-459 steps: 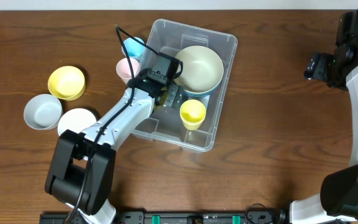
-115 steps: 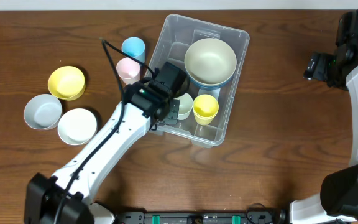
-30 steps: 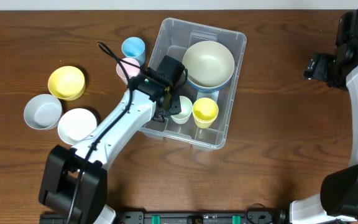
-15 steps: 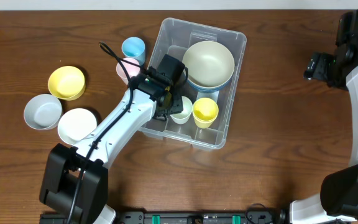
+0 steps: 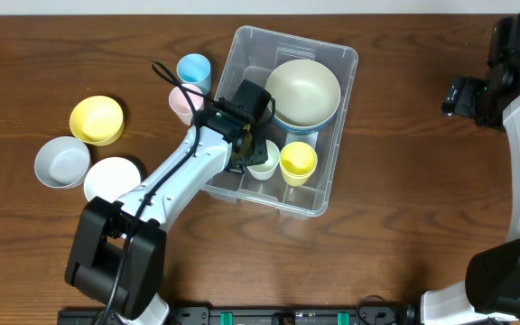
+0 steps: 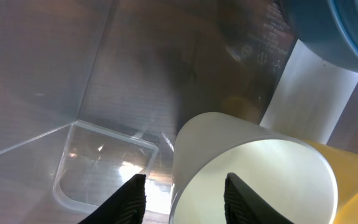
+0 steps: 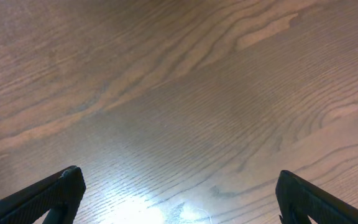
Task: Pack container
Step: 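Lower left gripper back to the cream cup rim to adjust it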
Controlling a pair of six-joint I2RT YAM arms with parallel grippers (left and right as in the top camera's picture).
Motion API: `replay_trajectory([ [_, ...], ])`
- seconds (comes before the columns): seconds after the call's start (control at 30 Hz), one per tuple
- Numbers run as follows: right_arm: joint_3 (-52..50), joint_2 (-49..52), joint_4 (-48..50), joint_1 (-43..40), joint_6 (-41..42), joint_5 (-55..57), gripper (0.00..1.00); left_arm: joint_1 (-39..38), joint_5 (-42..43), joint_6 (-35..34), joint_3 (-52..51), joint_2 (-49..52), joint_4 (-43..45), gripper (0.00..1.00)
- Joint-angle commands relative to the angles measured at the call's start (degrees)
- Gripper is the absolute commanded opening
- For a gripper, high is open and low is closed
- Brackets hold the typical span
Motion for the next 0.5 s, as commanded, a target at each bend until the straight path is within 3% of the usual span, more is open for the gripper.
replay_trajectory([
  [0.0,0.7,-0.9,0.0,-0.3,0.9,0.0,0.99,0.2,0.4,-0.3,-0.5,1.2,-0.2,0.41],
  [0.1,0.7,-0.9,0.0,-0.3,0.9,0.0,0.99,0.2,0.4,-0.3,-0.7,1.3,-0.3,0.41],
  [0.2,0.7,-0.9,0.0,-0.3,0.9,0.0,0.99,0.2,0.4,-0.3,-0.7,1.3,-0.4,0.28],
  [0.4,0.7,-0.9,0.0,-0.3,0.9,0.0,0.99,0.2,0.4,-0.2,-0.7,1.3,-0.5,0.26],
  [0.47,0.7,-0.9,0.0,-0.3,0.9,0.0,0.99,0.2,0.4,-0.2,-0.7,1.3,-0.5,0.20],
])
